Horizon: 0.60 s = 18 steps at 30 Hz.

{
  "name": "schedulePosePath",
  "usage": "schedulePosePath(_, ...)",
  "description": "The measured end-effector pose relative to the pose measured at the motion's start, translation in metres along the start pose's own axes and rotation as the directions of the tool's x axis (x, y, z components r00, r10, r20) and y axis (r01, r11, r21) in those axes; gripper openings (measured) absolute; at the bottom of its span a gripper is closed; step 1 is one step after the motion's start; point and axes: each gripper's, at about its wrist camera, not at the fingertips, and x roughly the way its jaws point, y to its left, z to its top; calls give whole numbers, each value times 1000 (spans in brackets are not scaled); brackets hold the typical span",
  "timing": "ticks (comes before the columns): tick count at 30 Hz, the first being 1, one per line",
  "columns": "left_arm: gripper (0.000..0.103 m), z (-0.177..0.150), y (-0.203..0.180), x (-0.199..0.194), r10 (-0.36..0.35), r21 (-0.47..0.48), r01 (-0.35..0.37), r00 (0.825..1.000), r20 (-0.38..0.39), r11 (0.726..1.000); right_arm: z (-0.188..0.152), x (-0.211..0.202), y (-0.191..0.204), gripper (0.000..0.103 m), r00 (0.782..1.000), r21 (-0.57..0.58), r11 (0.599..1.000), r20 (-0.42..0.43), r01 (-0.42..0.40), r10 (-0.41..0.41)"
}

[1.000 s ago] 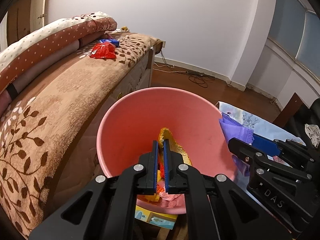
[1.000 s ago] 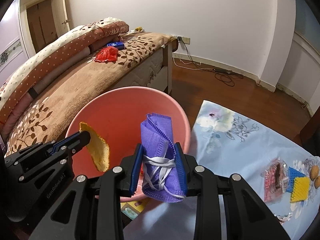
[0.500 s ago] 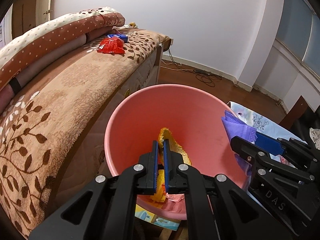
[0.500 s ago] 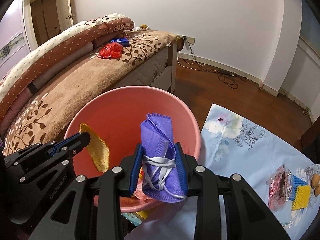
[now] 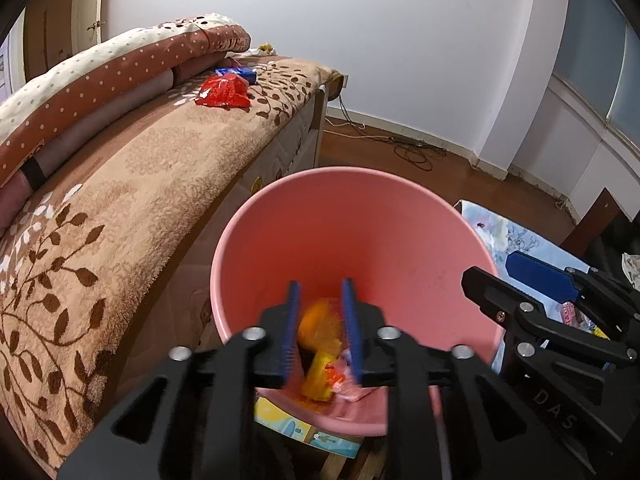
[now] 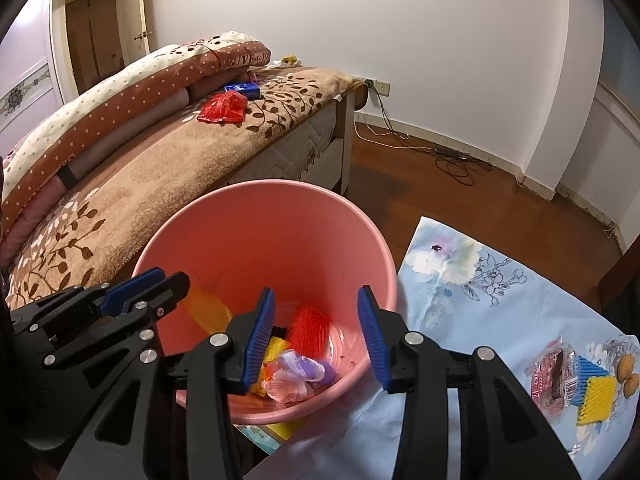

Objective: Collect trash
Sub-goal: 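Lower both items into the pink bucket and open both grippers, then move both grippers back over the table toward the remaining trash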

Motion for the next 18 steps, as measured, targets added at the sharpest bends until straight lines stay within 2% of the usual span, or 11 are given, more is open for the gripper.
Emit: schedulePosePath(18,31,-4,-24,-34,-15,50,13,999,50,999,-22,-46,-19,42,999,46,999,46,8,-10)
